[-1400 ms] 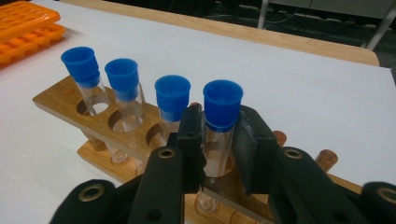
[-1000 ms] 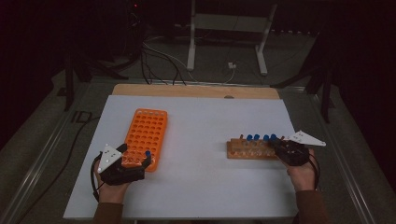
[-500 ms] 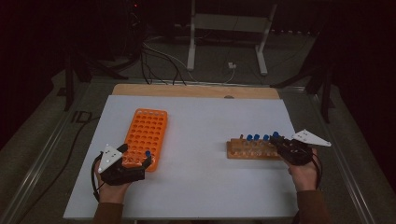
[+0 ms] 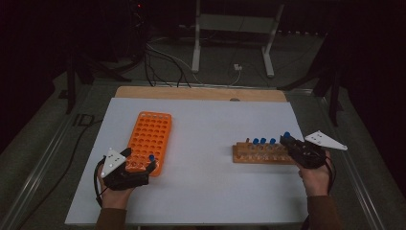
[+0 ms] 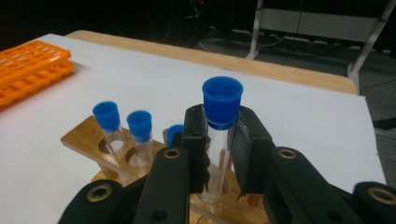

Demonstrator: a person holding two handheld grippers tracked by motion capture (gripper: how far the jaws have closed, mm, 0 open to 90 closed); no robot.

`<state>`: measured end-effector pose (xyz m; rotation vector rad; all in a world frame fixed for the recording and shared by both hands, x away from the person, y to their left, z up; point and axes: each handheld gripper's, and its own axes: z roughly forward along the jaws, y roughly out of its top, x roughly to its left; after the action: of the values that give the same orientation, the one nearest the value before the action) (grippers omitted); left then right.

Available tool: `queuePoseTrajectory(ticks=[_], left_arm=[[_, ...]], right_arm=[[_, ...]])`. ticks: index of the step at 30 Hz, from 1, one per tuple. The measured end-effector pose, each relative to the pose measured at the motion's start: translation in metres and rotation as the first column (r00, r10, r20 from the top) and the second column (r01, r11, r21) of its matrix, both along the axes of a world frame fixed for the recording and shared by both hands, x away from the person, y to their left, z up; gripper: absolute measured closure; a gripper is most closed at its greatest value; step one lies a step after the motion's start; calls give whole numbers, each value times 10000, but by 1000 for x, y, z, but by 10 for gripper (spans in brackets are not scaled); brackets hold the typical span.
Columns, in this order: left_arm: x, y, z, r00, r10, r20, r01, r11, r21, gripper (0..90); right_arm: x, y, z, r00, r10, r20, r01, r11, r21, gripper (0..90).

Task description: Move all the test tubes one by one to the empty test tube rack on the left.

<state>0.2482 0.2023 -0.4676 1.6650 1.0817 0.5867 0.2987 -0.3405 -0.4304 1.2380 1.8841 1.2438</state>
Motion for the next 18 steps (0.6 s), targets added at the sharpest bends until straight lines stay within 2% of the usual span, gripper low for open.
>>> queuePoseTrajectory(ticks=[10,18], left_arm=[[-1,0,0,10000,-3,2,3,10000,9,5],[-1,-1,2,10000,55,54,-55,10000,2,5]], right_arm=[[-9,1,19,9980,57,632,-67,9999,153,769],[-18,7,32,9961,414,785,-420,9991,59,770]])
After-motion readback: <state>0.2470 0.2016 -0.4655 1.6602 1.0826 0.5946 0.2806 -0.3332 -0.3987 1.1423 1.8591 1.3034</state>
